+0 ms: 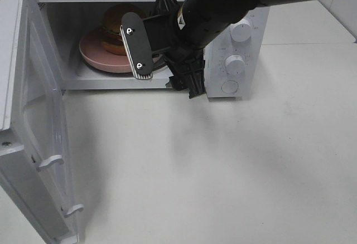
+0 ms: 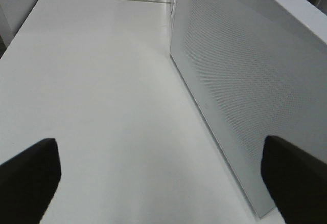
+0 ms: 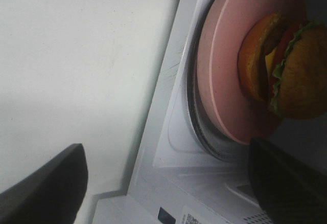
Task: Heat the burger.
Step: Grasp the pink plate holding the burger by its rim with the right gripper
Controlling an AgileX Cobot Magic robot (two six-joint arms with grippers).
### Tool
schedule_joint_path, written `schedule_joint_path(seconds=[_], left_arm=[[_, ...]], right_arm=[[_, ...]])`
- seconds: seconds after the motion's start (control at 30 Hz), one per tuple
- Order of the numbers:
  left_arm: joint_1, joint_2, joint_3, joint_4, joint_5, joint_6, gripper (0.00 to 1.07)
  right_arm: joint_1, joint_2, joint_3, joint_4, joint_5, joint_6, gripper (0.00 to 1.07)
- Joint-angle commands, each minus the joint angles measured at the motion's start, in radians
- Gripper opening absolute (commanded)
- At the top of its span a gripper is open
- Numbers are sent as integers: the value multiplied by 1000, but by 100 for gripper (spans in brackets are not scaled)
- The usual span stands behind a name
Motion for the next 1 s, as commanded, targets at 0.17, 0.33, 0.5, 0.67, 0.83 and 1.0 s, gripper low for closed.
schedule_joint_path(seconds=[0.17, 0.33, 0.5, 0.67, 0.83, 1.0], left_arm=[[2, -3, 2, -5, -11, 0, 100], [2, -3, 2, -5, -11, 0, 100], [2, -3, 2, -5, -11, 0, 100], [2, -3, 2, -5, -11, 0, 100], [2, -3, 2, -5, -11, 0, 100], [2, -3, 2, -5, -11, 0, 100]], right_arm=[[14, 94, -98, -3, 2, 34, 84], [22, 165, -174, -2, 6, 34, 84], [22, 233, -258, -1, 32, 50, 83], [22, 304, -339, -1, 60, 57, 83], [17, 363, -419, -1, 82, 72, 83], [10, 420, -498, -10, 107, 74, 82]])
